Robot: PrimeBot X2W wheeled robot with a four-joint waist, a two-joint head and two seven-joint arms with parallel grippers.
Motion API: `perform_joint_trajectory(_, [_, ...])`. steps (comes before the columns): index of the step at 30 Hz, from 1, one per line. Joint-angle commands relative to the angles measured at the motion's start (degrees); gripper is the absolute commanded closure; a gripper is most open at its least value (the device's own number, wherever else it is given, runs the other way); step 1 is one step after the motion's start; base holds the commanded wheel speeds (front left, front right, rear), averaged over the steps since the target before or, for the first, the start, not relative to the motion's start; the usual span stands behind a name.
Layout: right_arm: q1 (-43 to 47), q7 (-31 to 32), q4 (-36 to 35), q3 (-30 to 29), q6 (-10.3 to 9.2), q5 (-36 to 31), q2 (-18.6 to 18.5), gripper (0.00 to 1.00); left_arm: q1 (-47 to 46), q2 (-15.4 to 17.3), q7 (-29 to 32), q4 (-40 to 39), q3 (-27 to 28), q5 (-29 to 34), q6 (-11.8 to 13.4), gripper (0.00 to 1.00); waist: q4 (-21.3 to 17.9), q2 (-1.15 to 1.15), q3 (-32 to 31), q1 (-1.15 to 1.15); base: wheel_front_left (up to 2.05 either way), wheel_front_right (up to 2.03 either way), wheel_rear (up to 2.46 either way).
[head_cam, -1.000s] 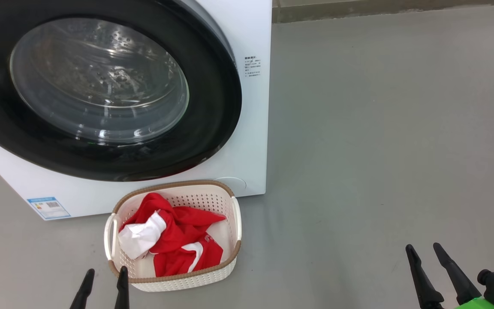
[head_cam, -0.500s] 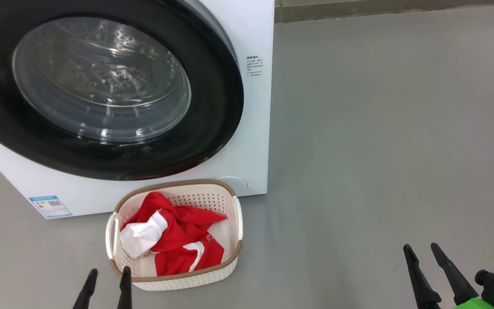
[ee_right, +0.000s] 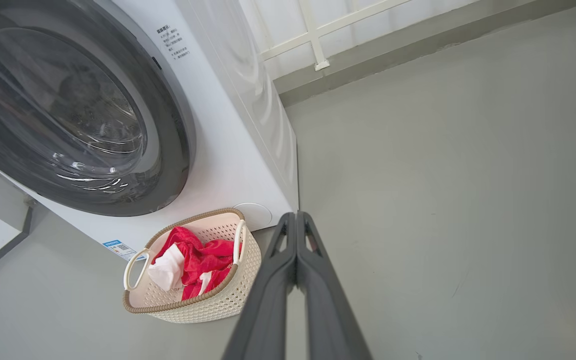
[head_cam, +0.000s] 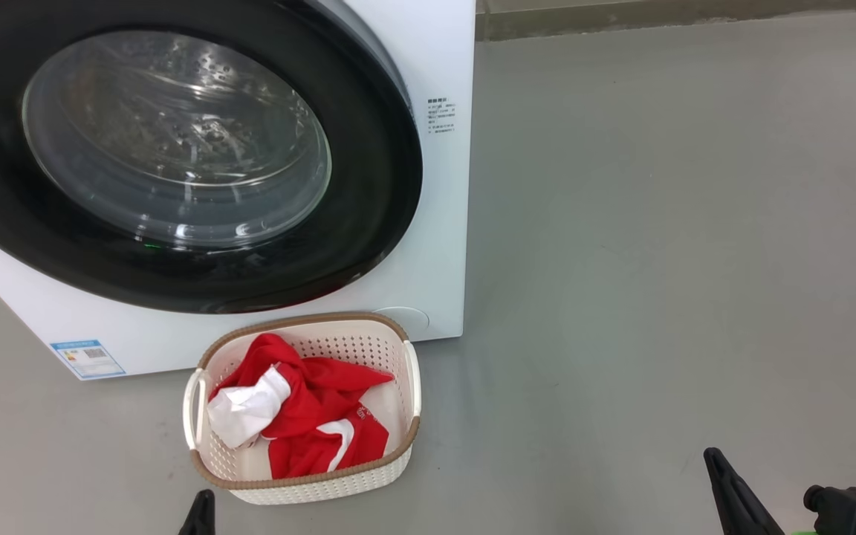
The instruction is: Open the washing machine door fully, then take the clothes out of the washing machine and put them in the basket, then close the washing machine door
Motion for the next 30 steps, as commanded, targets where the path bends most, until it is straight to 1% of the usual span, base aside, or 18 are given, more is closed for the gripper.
perform_joint_trajectory(1, [-0.62, 0.19, -1.40, -0.48, -0.01, 1.12, -0.55, 1.00, -0.66, 0.50, 0.16, -1.23, 0.43, -1.32, -0.02, 1.00, 0.01, 0.00, -0.04, 0.10, 0.00, 0.00, 0.00])
perform_joint_trajectory(5, [-1.04, 0.83, -1.49, -0.80, -0.02, 3.03, -0.38, 1.00, -1.07, 0.55, 0.81, -1.20, 0.54, -3.78, -0.04, 1.00, 0.02, 0.00, 0.05, -0.01, 0.00, 0.00, 0.00])
perform_joint_trajectory(30, [-3.60, 5.09, -2.42, -3.03, -0.03, 15.34, 0.81, 1.00, -3.66, 0.85, 5.12, -1.31, 1.36, -19.75, -0.12, 1.00, 0.09, 0.00, -0.11, -0.02, 0.00, 0.00, 0.00])
